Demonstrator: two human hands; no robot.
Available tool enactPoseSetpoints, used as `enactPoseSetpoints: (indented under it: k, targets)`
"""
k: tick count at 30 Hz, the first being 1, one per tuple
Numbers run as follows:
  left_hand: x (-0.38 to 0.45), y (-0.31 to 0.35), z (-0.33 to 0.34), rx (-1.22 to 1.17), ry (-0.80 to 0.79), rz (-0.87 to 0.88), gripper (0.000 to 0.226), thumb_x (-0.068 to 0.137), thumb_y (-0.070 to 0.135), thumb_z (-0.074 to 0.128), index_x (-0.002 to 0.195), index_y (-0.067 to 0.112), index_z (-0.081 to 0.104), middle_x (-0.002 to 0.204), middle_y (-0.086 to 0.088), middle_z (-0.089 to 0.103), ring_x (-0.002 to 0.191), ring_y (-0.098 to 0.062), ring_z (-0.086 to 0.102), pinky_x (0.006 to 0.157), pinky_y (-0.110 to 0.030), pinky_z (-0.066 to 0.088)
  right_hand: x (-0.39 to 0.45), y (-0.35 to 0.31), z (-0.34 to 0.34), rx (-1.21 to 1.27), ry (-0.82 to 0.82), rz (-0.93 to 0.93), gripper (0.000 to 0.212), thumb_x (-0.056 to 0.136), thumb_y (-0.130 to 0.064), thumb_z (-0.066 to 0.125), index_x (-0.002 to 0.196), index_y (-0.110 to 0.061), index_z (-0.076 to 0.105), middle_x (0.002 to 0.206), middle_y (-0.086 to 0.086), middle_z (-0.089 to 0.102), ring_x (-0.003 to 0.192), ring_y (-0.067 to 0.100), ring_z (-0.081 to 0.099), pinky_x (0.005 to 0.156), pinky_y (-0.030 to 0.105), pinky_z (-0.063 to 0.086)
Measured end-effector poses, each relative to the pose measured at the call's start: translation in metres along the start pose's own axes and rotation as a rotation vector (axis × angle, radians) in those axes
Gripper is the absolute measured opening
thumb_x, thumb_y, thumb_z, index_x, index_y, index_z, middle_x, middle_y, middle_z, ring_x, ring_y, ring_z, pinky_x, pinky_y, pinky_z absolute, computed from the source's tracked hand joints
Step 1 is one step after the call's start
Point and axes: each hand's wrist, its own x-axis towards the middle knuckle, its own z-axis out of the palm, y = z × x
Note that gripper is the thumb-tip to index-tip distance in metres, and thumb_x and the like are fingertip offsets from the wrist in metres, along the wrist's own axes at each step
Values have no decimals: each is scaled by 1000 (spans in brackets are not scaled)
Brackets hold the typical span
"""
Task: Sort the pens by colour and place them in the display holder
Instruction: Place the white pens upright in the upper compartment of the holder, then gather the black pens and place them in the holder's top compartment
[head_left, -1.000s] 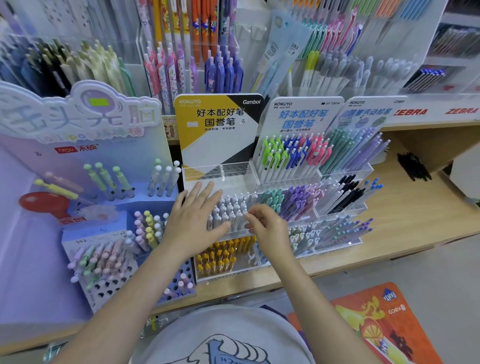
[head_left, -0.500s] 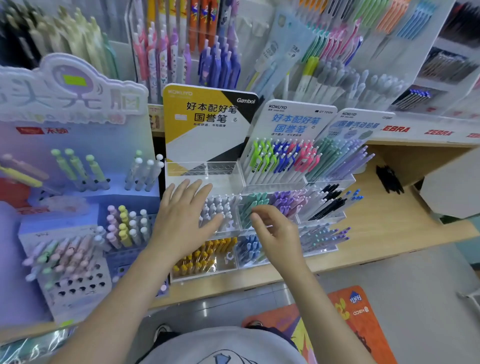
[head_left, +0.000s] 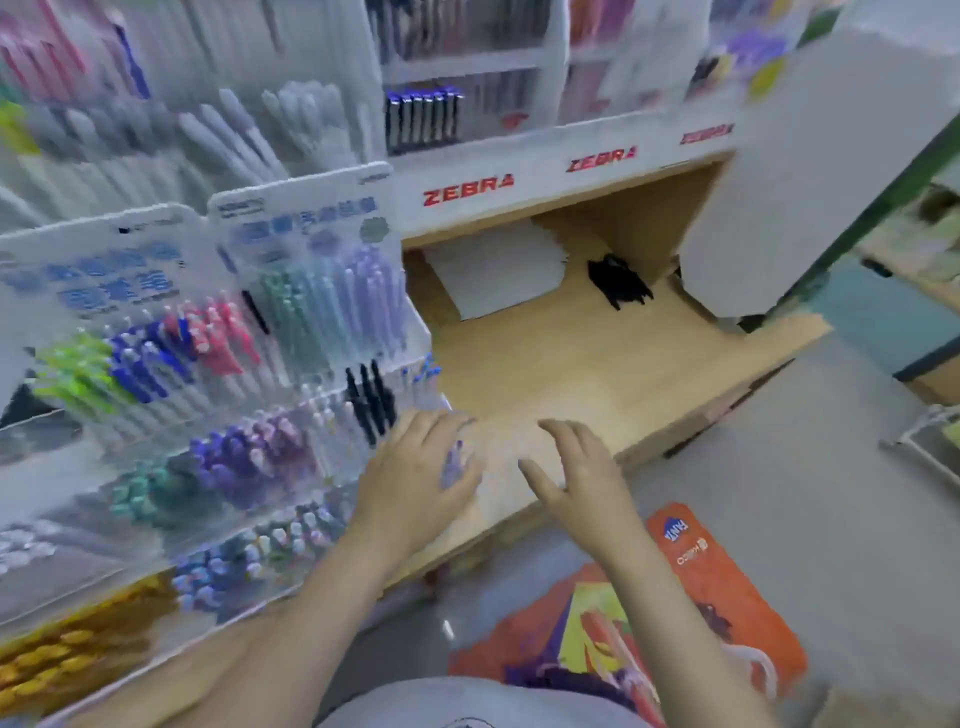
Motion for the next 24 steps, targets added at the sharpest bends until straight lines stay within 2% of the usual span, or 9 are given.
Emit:
enactPoseSetpoints:
  k: [3,8,13,17,21,24]
  targets:
    - [38,43,64,32,-151,-30,52,89,51,45,120,15,66,115,-3,67,110,-30,60,93,-39,46,-2,72,-32,-37,12,84,61,88,-54,43,127,-10,58,121,9,61,114,30,57,92,41,49]
    - [92,91,132,79,-180,-48,50,88,49,46,116,14,68,112,-5,69,104,-29,63,82,-39,53,25,162,-63,-90,5,131,53,91,-49,45,125,-10,58,115,7,62,110,28,56,89,40,49]
    - [139,93,185,117,-243,-85,54,90,51,41,123,15,64,120,-4,66,112,-26,59,87,-38,49,79,227,-54,-70,-66,140,54,90,-47,45,126,-8,57,117,11,61,110,31,56,86,42,50]
    - [189,80,233,59,-252,-164,63,90,55,32,133,16,58,133,-2,59,124,-24,51,96,-40,44,130,269,-45,-63,-170,144,52,95,-40,54,136,-10,50,129,10,55,120,29,50,96,43,45]
    - [246,68,286,24,-300,-230,69,91,54,26,147,17,42,154,-5,40,142,-25,34,111,-40,32,186,310,-42,-32,-220,168,54,97,-39,54,142,-14,41,140,5,47,129,22,43,102,38,42]
    - [285,61,327,31,-326,-295,66,101,47,33,158,20,16,166,-1,12,153,-22,7,122,-39,6,229,343,-39,-11,-173,208,60,96,-38,54,147,-13,34,147,5,41,135,21,37,109,37,38]
